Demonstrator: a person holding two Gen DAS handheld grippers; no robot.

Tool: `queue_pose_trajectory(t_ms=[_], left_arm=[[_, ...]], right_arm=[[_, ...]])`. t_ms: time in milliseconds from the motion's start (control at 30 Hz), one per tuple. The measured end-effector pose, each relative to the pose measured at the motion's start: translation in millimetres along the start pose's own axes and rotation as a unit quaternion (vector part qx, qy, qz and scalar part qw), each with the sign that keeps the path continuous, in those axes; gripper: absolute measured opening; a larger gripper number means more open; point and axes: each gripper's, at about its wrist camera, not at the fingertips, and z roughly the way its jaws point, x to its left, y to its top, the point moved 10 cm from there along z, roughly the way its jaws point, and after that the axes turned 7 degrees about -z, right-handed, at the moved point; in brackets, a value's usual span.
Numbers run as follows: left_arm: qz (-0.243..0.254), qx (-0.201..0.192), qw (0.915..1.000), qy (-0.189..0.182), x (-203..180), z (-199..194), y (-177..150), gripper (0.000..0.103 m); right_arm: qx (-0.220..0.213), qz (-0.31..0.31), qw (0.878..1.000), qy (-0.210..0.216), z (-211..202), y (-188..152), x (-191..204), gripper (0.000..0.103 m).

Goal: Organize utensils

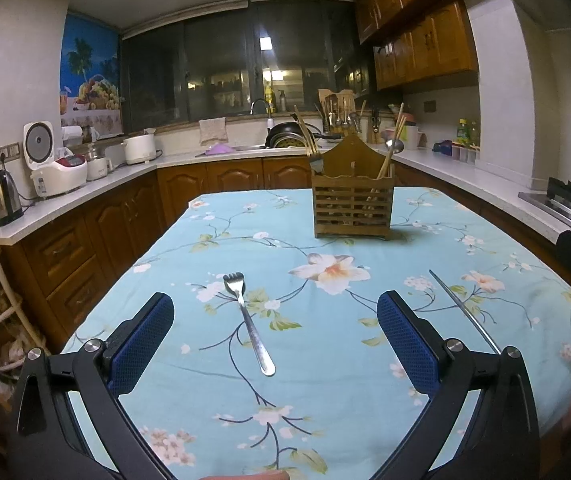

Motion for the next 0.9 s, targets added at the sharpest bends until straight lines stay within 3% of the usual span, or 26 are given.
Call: queue_pose_trajectory(t_ms=[900], left_arm=[[0.002, -0.003, 1.0000, 0.000, -1.6, -0.5, 1.8, 0.103]], right_arm=[[-0.002, 0.000, 1.000, 0.005, -1.7, 1.6, 2.5, 0.103]])
